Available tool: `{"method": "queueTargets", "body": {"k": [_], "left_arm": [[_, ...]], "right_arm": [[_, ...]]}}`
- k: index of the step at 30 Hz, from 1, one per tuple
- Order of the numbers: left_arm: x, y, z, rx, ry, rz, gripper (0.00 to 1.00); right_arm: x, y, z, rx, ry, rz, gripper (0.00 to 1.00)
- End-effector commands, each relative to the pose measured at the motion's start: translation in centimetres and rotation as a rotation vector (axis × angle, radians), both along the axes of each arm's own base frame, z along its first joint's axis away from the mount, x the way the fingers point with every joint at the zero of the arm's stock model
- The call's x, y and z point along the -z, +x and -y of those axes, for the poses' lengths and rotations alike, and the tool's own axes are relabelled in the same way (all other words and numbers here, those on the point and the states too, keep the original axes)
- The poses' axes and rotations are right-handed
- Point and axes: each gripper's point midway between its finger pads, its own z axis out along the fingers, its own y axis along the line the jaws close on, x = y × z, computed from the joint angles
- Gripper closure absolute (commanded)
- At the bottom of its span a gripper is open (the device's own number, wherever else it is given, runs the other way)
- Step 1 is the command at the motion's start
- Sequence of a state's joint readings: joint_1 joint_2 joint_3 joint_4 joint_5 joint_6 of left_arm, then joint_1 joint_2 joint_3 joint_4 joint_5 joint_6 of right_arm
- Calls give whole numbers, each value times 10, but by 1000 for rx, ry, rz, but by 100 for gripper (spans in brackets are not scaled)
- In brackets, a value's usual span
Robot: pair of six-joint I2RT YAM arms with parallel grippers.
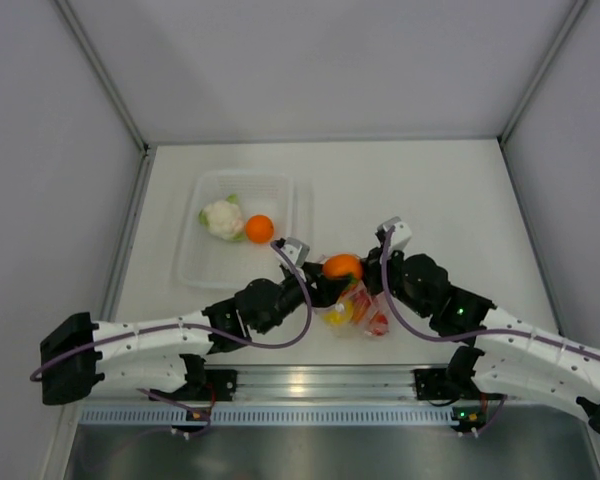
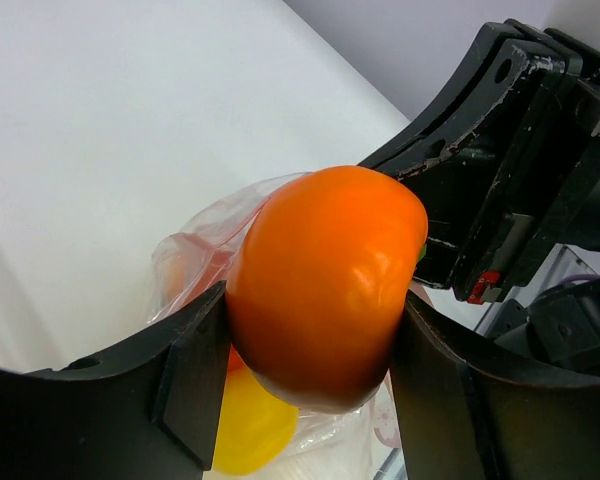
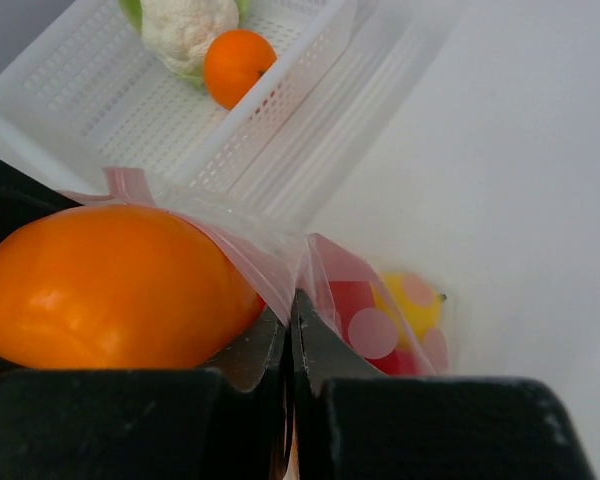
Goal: Open the zip-top bag and remove the fake food
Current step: Pick up the fake fruit from the zipper food storage bag.
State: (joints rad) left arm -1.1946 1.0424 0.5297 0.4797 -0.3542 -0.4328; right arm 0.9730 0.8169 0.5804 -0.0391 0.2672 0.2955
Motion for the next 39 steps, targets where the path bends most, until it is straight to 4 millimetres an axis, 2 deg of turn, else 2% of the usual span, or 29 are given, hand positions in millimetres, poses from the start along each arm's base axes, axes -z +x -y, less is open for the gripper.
{"method": "queueTargets", "body": {"k": [1, 4, 9, 11, 16, 21, 26, 30, 33, 39], "left_arm": [[-71, 22, 3, -112, -200, 78, 100], [-79, 32, 2, -173, -219, 70, 100], [-64, 48, -3, -270, -148, 84, 100], [-53, 54, -4, -308, -118, 76, 100], [-33, 59, 0, -334, -51, 75, 100], [-26, 61, -7, -378, -63, 50, 100], [-38, 58, -11, -384, -231, -52, 100], [-51, 47, 6, -275, -322, -79, 100], [-65, 42, 17, -175, -372, -80, 100], [-103, 29, 16, -48, -471, 7, 100]], "right_arm": [[0, -7, -1, -62, -17, 32, 100], [-5, -10, 1, -64, -2, 39, 100], [-19, -13, 9, -59, 11, 53, 100], [-18, -16, 9, -73, 1, 47, 100], [-30, -24, 7, -114, 27, 50, 100], [-36, -17, 29, -15, 8, 72, 100], [-25, -14, 33, 23, 52, 81, 100], [-12, -12, 29, 31, 59, 59, 100], [-5, -8, 25, 34, 38, 44, 100], [13, 7, 32, 137, -29, 16, 100]]}}
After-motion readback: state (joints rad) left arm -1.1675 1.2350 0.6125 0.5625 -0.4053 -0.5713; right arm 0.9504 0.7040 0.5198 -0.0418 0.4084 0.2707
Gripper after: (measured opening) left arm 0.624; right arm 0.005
